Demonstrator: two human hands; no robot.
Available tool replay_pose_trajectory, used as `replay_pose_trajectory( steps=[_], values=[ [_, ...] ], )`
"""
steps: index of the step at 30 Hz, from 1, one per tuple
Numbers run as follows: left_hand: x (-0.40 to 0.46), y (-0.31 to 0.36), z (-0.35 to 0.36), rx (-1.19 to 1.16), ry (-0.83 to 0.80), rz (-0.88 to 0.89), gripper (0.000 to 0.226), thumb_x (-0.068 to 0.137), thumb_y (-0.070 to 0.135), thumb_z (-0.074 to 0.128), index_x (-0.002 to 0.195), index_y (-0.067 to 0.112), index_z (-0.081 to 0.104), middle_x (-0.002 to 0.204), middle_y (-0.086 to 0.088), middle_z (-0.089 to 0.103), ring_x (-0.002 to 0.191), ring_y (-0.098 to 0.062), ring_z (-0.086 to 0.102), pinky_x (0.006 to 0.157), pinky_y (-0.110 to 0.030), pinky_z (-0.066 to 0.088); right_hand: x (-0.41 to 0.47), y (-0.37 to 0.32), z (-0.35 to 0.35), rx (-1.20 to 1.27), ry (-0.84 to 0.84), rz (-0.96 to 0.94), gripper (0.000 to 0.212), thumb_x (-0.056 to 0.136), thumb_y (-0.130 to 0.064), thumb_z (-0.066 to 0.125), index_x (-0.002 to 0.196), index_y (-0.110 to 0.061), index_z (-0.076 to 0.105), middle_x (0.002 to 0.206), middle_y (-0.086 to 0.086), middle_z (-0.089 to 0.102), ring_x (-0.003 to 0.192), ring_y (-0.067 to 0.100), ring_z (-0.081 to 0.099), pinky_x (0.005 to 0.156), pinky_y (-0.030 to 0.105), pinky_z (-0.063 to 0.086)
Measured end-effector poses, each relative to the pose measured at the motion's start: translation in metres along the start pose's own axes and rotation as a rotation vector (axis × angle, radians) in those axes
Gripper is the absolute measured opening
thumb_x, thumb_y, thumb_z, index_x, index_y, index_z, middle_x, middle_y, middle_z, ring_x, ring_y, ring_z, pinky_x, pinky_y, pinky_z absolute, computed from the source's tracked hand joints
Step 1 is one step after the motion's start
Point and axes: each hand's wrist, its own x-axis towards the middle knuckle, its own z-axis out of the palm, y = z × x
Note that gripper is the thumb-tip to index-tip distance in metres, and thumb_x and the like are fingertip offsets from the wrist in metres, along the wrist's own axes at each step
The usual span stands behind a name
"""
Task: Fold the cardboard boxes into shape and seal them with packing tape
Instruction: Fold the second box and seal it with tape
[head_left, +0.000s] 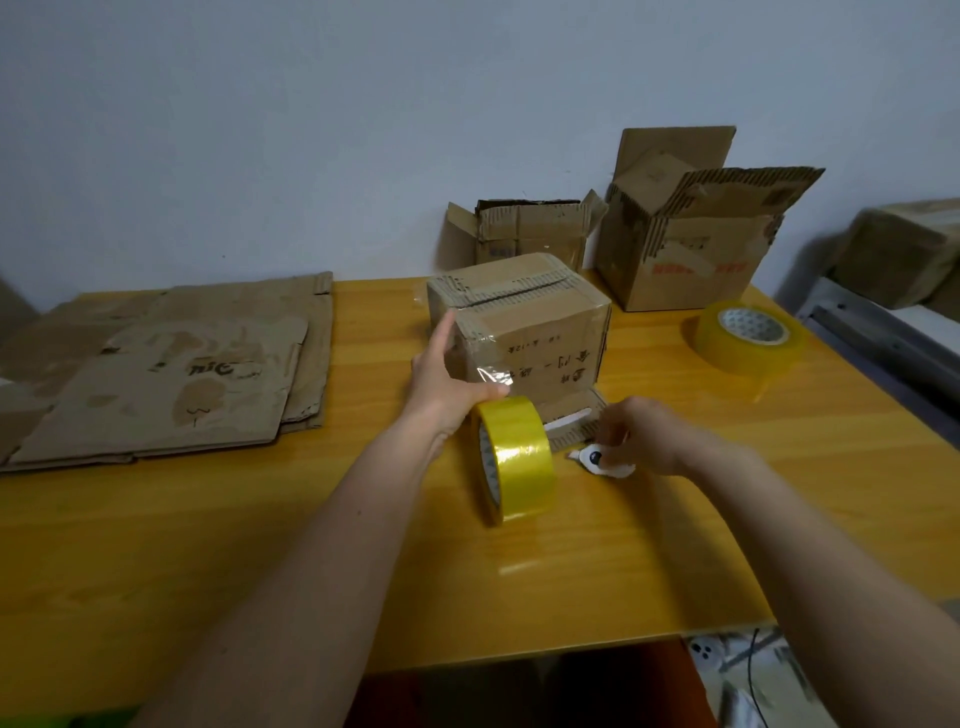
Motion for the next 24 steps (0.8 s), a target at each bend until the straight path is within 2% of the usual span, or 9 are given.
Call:
replay_pose_trajectory(
  steps=[2, 4, 6, 10, 12, 14, 15, 19, 24],
  values=[
    [-0.001, -0.001, 0.000, -0.017, 0.020, -0.018, 0.120, 0.057, 0.002, 0.087, 0.148, 0.044, 0.019, 0.146, -0.002, 0.037, 0.134, -0.022, 0.035, 0.106, -0.045, 0.036, 0.002, -0.009, -0.008, -0.119, 0.194, -0.025, 0.012, 0.087, -0.026, 0.066, 0.095, -0.017, 0.066, 0.100, 0.000, 0.063, 0.089, 0.017, 0.058, 0.072, 0.029, 0.050],
    [-0.002, -0.001, 0.000, -0.024, 0.036, -0.025, 0.123, 0.056, 0.004, 0.088, 0.149, 0.043, 0.016, 0.144, 0.000, 0.039, 0.133, -0.021, 0.036, 0.107, -0.046, 0.035, 0.005, -0.028, -0.020, -0.025, 0.511, -0.157, 0.015, 0.088, -0.032, 0.063, 0.095, -0.020, 0.063, 0.100, -0.004, 0.058, 0.090, 0.013, 0.052, 0.071, 0.028, 0.046],
    [-0.002, -0.001, 0.002, -0.031, 0.047, -0.025, 0.124, 0.056, 0.005, 0.088, 0.149, 0.042, 0.016, 0.142, 0.000, 0.041, 0.131, -0.020, 0.038, 0.107, -0.045, 0.037, 0.014, -0.053, -0.031, 0.099, 0.680, -0.342, 0.024, 0.087, -0.035, 0.064, 0.106, -0.020, 0.064, 0.109, -0.005, 0.053, 0.103, 0.012, 0.047, 0.083, 0.029, 0.043],
    [-0.005, 0.001, 0.002, -0.050, 0.054, -0.030, 0.123, 0.058, 0.003, 0.088, 0.150, 0.040, 0.015, 0.140, 0.000, 0.043, 0.123, -0.017, 0.049, 0.102, -0.044, 0.044, 0.046, -0.088, -0.038, 0.105, 0.405, -0.426, 0.057, 0.089, -0.043, 0.059, 0.142, -0.030, 0.041, 0.149, 0.003, 0.034, 0.138, 0.022, 0.027, 0.114, 0.044, 0.025],
    [-0.005, 0.000, 0.000, -0.089, 0.055, -0.049, 0.122, 0.059, 0.000, 0.087, 0.151, 0.035, 0.014, 0.141, -0.001, 0.042, 0.094, 0.003, 0.061, 0.082, -0.024, 0.052, 0.060, -0.089, -0.033, -0.007, 0.364, -0.392, 0.057, 0.092, -0.047, 0.053, 0.144, -0.034, 0.036, 0.152, 0.002, 0.032, 0.140, 0.023, 0.024, 0.116, 0.042, 0.017],
    [-0.007, -0.002, 0.001, -0.109, 0.094, -0.094, 0.116, 0.061, 0.001, 0.087, 0.150, 0.027, 0.018, 0.133, 0.000, 0.043, 0.067, 0.013, 0.058, 0.060, -0.011, 0.046, 0.067, -0.084, -0.030, -0.024, 0.379, -0.387, 0.053, 0.092, -0.048, 0.051, 0.142, -0.036, 0.039, 0.152, 0.000, 0.033, 0.140, 0.022, 0.025, 0.115, 0.040, 0.014],
    [-0.008, -0.003, 0.002, -0.124, 0.115, -0.123, 0.110, 0.061, 0.003, 0.088, 0.148, 0.023, 0.023, 0.128, -0.001, 0.044, 0.070, 0.009, 0.059, 0.061, -0.011, 0.047, 0.069, -0.083, -0.029, 0.001, 0.385, -0.392, 0.051, 0.092, -0.048, 0.051, 0.141, -0.037, 0.041, 0.152, -0.001, 0.033, 0.139, 0.022, 0.026, 0.114, 0.039, 0.013],
    [-0.008, -0.009, 0.005, -0.280, 0.135, -0.294, 0.076, 0.061, 0.008, 0.088, 0.124, 0.008, 0.046, 0.123, -0.012, 0.056, 0.107, -0.024, 0.059, 0.098, -0.040, 0.049, 0.071, -0.082, -0.030, 0.082, 0.390, -0.399, 0.049, 0.090, -0.046, 0.056, 0.138, -0.038, 0.046, 0.149, -0.003, 0.037, 0.137, 0.020, 0.027, 0.112, 0.038, 0.012],
    [-0.006, -0.015, 0.000, -0.248, 0.043, -0.401, 0.030, 0.065, 0.020, 0.086, 0.089, 0.013, 0.068, 0.105, -0.010, 0.070, 0.107, -0.025, 0.062, 0.101, -0.040, 0.046, 0.071, -0.082, -0.029, 0.114, 0.388, -0.393, 0.048, 0.091, -0.045, 0.056, 0.137, -0.038, 0.046, 0.148, -0.005, 0.037, 0.137, 0.019, 0.026, 0.112, 0.036, 0.010]
  ],
)
